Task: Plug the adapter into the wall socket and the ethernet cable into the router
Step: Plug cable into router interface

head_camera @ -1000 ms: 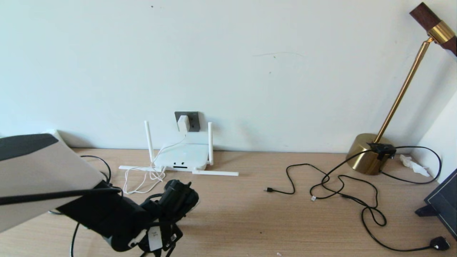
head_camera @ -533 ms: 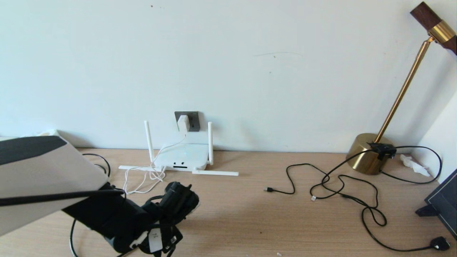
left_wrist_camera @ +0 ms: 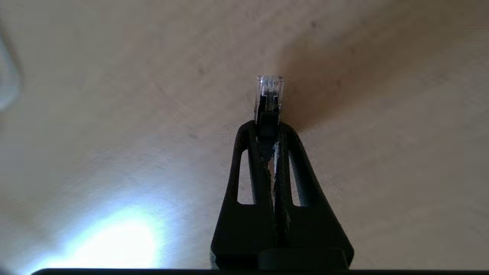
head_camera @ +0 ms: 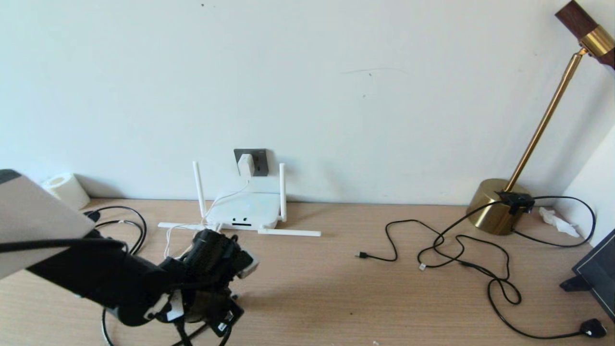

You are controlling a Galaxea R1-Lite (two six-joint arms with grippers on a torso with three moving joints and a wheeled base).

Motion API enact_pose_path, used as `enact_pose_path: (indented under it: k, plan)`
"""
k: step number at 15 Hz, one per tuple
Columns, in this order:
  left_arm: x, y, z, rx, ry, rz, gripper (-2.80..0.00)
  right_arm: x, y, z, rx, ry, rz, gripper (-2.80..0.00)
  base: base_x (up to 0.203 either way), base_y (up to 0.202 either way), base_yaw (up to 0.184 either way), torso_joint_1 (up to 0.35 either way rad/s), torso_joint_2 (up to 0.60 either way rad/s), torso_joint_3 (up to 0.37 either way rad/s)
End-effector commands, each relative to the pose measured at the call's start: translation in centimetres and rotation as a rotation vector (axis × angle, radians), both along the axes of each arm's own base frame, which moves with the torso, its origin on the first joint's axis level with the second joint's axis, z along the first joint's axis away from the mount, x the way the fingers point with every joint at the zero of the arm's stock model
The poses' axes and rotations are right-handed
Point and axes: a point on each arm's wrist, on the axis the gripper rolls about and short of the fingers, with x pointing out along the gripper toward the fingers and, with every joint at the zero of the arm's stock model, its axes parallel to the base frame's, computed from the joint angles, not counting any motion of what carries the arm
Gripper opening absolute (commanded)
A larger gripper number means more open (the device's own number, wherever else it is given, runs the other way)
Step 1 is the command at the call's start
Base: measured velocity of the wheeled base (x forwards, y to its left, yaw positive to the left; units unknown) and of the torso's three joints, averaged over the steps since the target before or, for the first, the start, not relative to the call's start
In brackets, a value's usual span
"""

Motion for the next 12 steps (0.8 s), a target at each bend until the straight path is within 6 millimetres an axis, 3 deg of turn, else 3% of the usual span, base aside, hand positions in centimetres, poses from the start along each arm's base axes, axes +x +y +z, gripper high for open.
enact_pose_path:
  k: [1,6,12]
  plan:
    - [0.2,2.4,1.8,-0.188,0.006,0.007,-2.80,0.0,0.0,0.0,0.000,0.002,0.000,-2.80,0.000,0.000,0.000,0.000,0.00,0.000]
    - [1.2,7.1,1.6,-0.479,0.104,0.038,-2.80,0.0,0.0,0.0,0.000,0.002,0.000,-2.80,0.000,0.000,0.000,0.000,0.00,0.000]
    - [2.4,7.3,1.3,-0.605,0.160,0.182,-2.80,0.0,0.0,0.0,-0.001,0.002,0.000,-2.80,0.000,0.000,0.000,0.000,0.00,0.000]
